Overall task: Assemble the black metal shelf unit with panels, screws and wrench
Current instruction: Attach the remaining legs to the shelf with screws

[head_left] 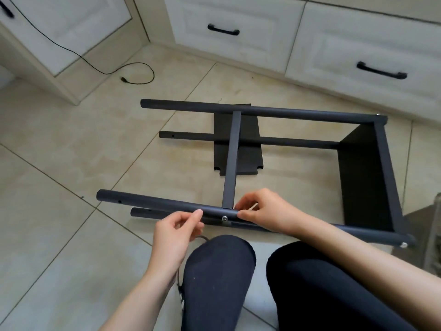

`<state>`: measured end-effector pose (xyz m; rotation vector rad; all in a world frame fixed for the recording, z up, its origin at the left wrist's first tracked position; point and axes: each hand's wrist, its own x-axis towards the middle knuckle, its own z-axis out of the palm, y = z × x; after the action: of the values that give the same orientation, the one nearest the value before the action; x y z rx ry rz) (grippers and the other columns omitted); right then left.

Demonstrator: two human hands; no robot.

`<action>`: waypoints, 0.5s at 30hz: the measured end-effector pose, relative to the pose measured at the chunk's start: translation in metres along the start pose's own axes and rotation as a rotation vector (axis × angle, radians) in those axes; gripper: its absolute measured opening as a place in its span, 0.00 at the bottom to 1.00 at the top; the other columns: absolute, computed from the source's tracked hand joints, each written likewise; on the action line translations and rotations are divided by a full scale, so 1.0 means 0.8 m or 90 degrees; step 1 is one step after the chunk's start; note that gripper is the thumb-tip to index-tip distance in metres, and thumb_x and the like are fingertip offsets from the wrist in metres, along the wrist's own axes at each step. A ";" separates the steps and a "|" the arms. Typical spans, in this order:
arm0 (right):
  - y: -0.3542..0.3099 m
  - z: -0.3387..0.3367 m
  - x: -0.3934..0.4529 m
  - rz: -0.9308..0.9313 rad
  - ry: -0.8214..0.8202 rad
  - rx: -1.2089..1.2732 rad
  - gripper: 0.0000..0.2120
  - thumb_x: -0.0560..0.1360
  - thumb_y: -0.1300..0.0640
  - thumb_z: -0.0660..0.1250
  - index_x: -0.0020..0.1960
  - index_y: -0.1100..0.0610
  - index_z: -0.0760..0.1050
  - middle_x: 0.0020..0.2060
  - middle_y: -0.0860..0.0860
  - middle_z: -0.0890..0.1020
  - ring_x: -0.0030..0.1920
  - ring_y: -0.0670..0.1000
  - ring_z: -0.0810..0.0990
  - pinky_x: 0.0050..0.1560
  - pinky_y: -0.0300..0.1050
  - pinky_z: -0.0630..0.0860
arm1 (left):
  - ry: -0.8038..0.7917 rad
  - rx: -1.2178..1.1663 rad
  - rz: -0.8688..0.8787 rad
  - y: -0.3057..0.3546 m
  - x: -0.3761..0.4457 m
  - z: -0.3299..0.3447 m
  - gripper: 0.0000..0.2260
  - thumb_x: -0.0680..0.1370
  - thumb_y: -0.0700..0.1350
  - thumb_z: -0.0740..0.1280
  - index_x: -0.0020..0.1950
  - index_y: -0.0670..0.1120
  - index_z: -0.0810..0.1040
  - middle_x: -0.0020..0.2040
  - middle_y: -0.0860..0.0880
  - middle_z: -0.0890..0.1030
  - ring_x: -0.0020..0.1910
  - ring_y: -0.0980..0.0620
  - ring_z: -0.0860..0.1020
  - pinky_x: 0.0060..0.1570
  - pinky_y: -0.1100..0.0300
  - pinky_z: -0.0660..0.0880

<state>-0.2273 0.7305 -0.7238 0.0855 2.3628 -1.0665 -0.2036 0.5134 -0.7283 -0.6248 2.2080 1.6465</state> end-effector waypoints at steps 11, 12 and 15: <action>0.009 0.000 -0.010 -0.024 -0.002 -0.025 0.12 0.76 0.56 0.69 0.59 0.50 0.80 0.50 0.47 0.81 0.48 0.48 0.78 0.55 0.42 0.76 | -0.062 -0.510 -0.214 0.014 0.034 0.023 0.08 0.82 0.39 0.64 0.54 0.35 0.78 0.51 0.39 0.84 0.51 0.45 0.85 0.51 0.49 0.79; 0.009 -0.002 -0.010 -0.027 0.003 -0.016 0.11 0.75 0.56 0.70 0.58 0.50 0.80 0.50 0.48 0.81 0.48 0.48 0.79 0.55 0.43 0.77 | -0.071 -0.517 -0.211 0.016 0.033 0.023 0.07 0.82 0.39 0.64 0.52 0.36 0.78 0.48 0.40 0.85 0.48 0.46 0.85 0.51 0.48 0.79; 0.011 -0.012 -0.013 -0.032 0.015 0.045 0.10 0.74 0.58 0.72 0.55 0.52 0.81 0.48 0.49 0.83 0.49 0.50 0.82 0.54 0.45 0.79 | -0.082 -0.515 -0.200 0.023 0.033 0.022 0.06 0.82 0.39 0.63 0.50 0.38 0.78 0.43 0.42 0.85 0.48 0.46 0.85 0.49 0.48 0.78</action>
<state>-0.2203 0.7449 -0.7191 0.0644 2.3597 -1.1786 -0.2360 0.5305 -0.7311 -0.9573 1.2076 2.2811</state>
